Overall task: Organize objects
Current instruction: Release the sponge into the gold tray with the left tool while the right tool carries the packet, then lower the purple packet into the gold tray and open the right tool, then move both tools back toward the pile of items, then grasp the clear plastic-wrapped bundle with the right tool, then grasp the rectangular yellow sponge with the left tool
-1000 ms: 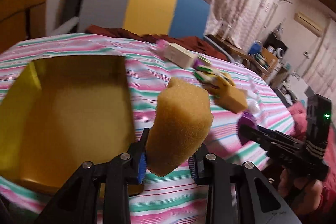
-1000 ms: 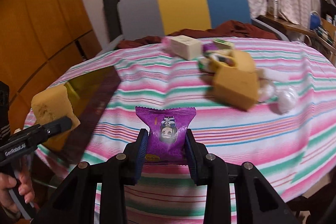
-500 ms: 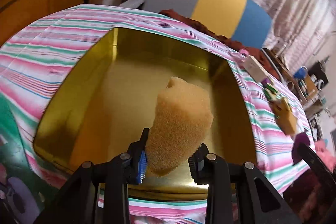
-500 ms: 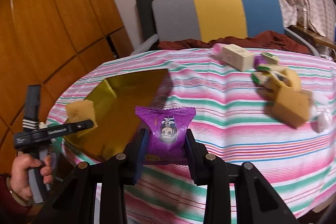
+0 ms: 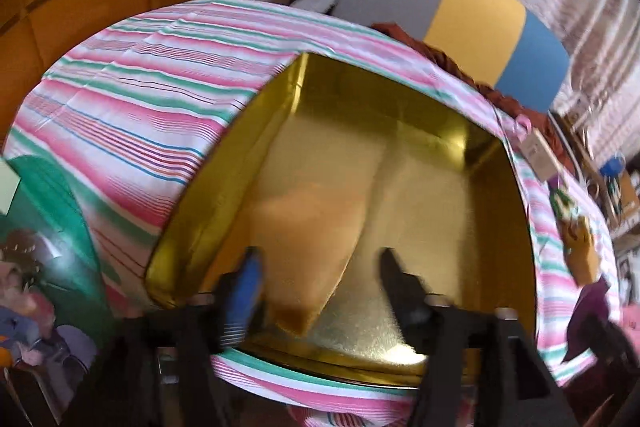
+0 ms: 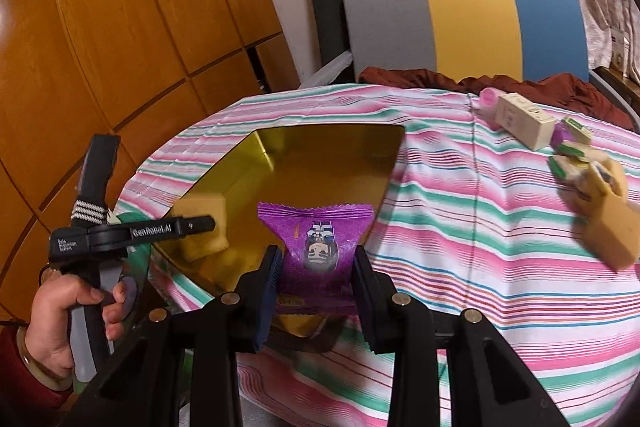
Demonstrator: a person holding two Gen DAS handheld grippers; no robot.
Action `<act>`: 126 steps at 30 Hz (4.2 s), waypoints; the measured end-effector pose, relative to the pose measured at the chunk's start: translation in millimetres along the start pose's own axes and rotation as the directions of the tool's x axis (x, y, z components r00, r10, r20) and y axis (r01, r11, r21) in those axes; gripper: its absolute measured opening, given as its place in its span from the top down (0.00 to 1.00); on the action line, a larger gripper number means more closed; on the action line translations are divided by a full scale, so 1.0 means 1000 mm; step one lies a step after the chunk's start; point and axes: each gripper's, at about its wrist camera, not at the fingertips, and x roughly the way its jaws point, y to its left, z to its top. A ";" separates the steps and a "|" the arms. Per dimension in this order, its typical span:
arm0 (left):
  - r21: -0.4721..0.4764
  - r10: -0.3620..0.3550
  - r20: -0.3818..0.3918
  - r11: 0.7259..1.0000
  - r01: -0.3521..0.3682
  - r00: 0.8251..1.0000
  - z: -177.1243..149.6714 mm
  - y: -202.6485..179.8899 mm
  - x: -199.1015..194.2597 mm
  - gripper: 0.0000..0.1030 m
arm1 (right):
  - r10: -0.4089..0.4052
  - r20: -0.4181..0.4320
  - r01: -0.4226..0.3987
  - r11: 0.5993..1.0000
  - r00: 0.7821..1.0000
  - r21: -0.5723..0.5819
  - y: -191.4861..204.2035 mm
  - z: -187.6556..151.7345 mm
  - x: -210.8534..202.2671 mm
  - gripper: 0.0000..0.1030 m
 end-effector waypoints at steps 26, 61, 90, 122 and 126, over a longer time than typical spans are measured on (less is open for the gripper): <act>-0.306 0.129 0.376 0.952 -0.009 0.917 0.004 0.048 -0.078 0.00 | 0.162 -0.223 -0.159 0.987 0.961 0.030 0.064 0.013 0.123 0.65; 0.218 -0.234 0.220 0.958 0.187 0.947 -0.048 -0.093 -0.051 0.00 | -0.327 0.060 0.305 0.922 0.943 0.238 -0.097 -0.013 -0.008 0.54; 0.335 -0.392 -0.038 0.862 0.381 0.919 -0.110 -0.210 -0.032 0.00 | -0.658 -0.057 0.549 0.574 0.751 0.608 -0.350 -0.051 -0.077 0.57; 0.588 -0.368 -0.148 0.714 0.380 0.918 -0.099 -0.447 0.080 0.00 | -0.689 0.050 0.492 0.564 0.723 0.663 -0.350 -0.074 -0.089 0.64; 0.593 -0.357 -0.114 0.725 0.352 0.927 -0.096 -0.450 0.087 0.00 | -0.685 0.048 0.489 0.565 0.727 0.664 -0.351 -0.074 -0.088 0.63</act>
